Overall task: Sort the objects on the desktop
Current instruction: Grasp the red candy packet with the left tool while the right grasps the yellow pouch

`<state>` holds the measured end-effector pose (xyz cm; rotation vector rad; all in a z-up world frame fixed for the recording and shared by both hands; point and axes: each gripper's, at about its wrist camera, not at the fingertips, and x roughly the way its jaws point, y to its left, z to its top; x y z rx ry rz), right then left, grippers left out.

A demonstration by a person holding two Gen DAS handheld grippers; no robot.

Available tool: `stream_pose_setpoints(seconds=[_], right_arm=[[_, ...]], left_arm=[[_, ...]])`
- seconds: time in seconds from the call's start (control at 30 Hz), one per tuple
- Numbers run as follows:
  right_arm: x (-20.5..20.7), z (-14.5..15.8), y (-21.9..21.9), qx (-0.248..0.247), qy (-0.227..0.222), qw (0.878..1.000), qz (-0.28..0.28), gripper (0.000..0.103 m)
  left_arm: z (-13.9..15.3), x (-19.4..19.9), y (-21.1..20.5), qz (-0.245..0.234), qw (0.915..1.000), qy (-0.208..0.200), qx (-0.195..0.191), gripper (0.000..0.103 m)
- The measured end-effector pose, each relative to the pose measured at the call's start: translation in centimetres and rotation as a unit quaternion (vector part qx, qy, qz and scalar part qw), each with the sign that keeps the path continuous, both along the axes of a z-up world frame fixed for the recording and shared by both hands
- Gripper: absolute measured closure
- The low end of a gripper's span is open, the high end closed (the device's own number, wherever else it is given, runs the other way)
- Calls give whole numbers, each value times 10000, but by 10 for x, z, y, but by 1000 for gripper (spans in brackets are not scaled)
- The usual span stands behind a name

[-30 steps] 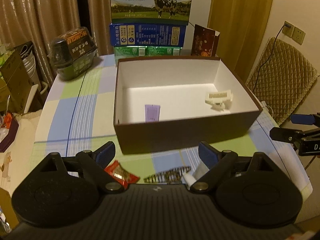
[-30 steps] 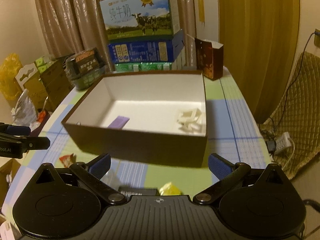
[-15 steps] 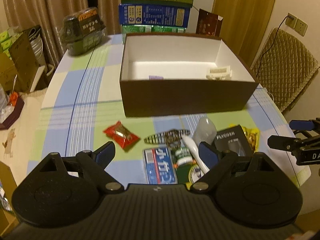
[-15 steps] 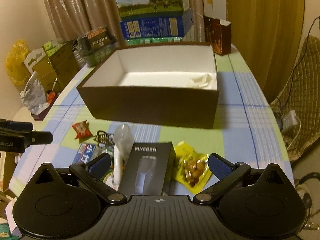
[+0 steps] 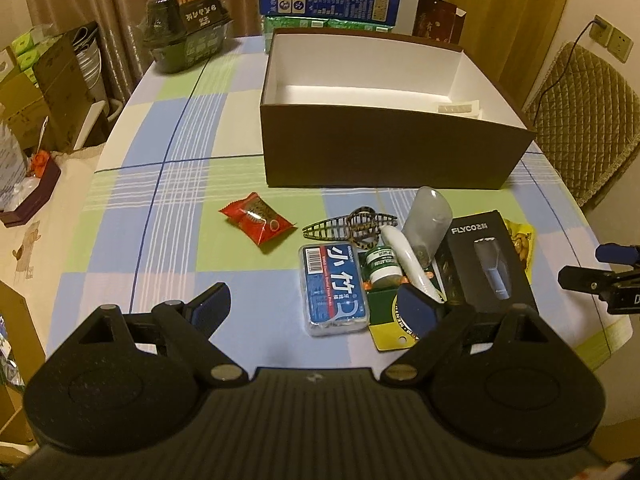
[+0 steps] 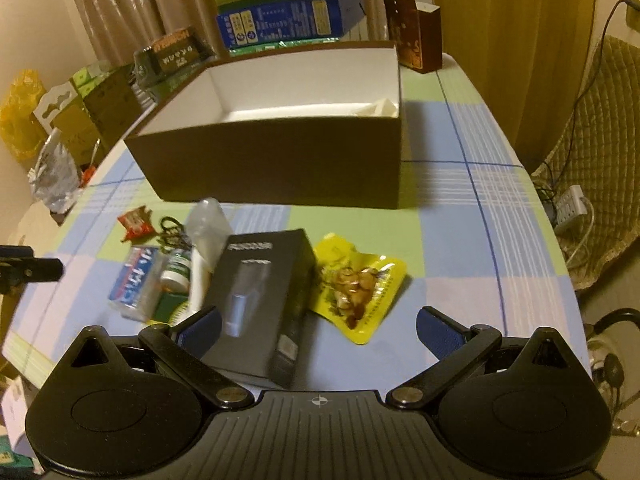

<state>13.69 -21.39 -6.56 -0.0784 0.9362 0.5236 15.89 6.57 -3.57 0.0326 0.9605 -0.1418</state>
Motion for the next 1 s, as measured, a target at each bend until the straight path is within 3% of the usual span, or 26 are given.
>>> stream_pose_setpoints(seconds=[0.17,0.3,0.6,1.0], right_arm=[[15,-18,-18,-194,-206,9988,404,2],[24,-32,-26,-450,-404,9919,1116,2],[45,-60,-11,-989,-579,9678,2241,2],[76,-90,25,-1243,-509,9298,3427,3]], left_arm=[[-4,5,4,38,10000,-12,0,15],[-8,10,8,80,10000,-27,3,15],[-31,33,19,324,9993,155,90,15],[-55,61,25,602,9971,425,208,15]])
